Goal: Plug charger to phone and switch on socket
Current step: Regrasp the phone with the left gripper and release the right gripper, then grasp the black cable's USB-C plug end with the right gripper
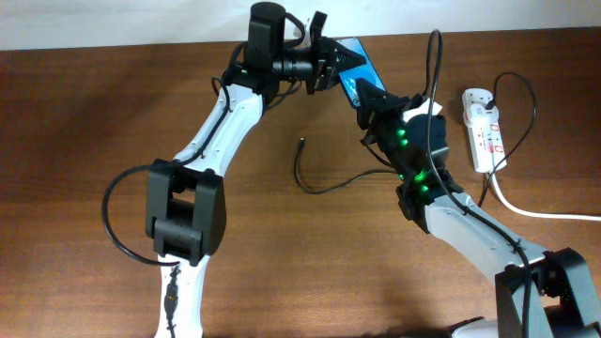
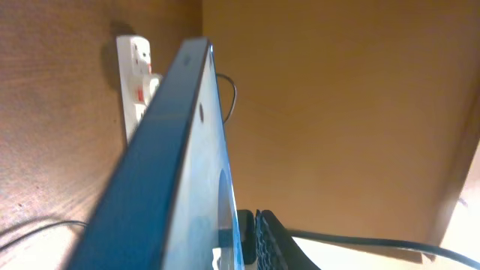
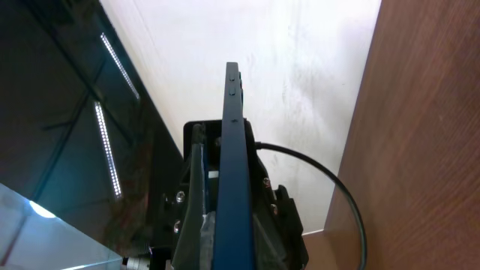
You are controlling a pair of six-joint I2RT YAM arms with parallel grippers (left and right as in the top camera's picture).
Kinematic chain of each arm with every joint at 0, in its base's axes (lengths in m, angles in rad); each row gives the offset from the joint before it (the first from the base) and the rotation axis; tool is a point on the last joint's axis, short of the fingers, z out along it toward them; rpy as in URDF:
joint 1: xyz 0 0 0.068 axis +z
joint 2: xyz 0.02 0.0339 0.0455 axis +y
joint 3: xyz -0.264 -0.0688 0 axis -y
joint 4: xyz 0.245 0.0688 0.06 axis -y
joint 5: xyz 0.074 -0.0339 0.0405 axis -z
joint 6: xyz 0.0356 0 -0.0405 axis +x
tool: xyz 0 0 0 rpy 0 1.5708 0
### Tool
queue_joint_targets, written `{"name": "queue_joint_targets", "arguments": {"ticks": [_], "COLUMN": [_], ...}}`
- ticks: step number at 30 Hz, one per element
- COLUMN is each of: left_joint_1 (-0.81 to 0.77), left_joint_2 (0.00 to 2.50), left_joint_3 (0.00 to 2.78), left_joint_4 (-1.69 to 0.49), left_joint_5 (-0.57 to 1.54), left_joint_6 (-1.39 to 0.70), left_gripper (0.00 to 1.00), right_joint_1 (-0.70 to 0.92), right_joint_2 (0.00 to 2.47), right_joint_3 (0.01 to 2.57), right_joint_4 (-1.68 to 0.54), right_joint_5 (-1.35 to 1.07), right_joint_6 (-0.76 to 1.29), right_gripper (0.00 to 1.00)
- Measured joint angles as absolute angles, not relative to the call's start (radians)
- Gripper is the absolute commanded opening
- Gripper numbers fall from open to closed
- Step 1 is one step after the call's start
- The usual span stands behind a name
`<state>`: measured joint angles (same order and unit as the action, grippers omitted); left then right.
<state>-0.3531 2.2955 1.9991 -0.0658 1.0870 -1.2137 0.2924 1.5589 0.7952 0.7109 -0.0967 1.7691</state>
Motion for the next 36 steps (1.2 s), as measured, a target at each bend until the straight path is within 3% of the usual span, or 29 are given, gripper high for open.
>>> {"name": "queue_joint_targets", "arguments": {"ticks": [12,14,17,21,23,25,26,27,30,36], "left_joint_1": [-0.345,-0.345,-0.345,-0.345,-0.345,-0.345,-0.344,-0.343,-0.319,-0.137], "left_joint_2": [2.296,2.296,2.296,2.296,2.296,2.296,2.296,2.296,2.297,2.297], "left_joint_3": [1.999,2.0,2.0,2.0,2.0,2.0,2.0,2.0,2.0,2.0], "left_joint_4": [-0.074,-0.093,-0.116,-0.117,-0.117,-0.117,-0.123,-0.126,-0.126,-0.138], "left_joint_5": [1.057,1.056,1.056,1.061,1.061,1.059,1.06,1.059,1.045,1.118], "left_joint_6": [-1.213,-1.213,-1.217,-1.248,-1.25,-1.246,-1.242,-1.232,-1.219,-1.143], "left_gripper": [0.23,0.19,0.0,0.0,0.0,0.0,0.0,0.0,0.0,0.0], "right_joint_1": [0.293,0.293,0.293,0.293,0.293,0.293,0.293,0.293,0.293,0.293], "right_joint_2": [1.559,1.559,1.559,1.559,1.559,1.559,1.559,1.559,1.559,1.559], "right_joint_3": [0.795,0.795,0.795,0.795,0.795,0.795,0.795,0.795,0.795,0.796], "right_joint_4": [0.704,0.703,0.701,0.702,0.702,0.702,0.705,0.712,0.707,0.587], "right_joint_5": [-0.08,-0.093,-0.099,-0.102,-0.102,-0.102,-0.102,-0.103,-0.111,-0.15], "right_joint_6": [1.727,1.723,1.723,1.74,1.742,1.727,1.721,1.718,1.71,1.553], "right_gripper": [0.04,0.04,0.04,0.06,0.14,0.31,0.47,0.71,0.98,0.98]}}
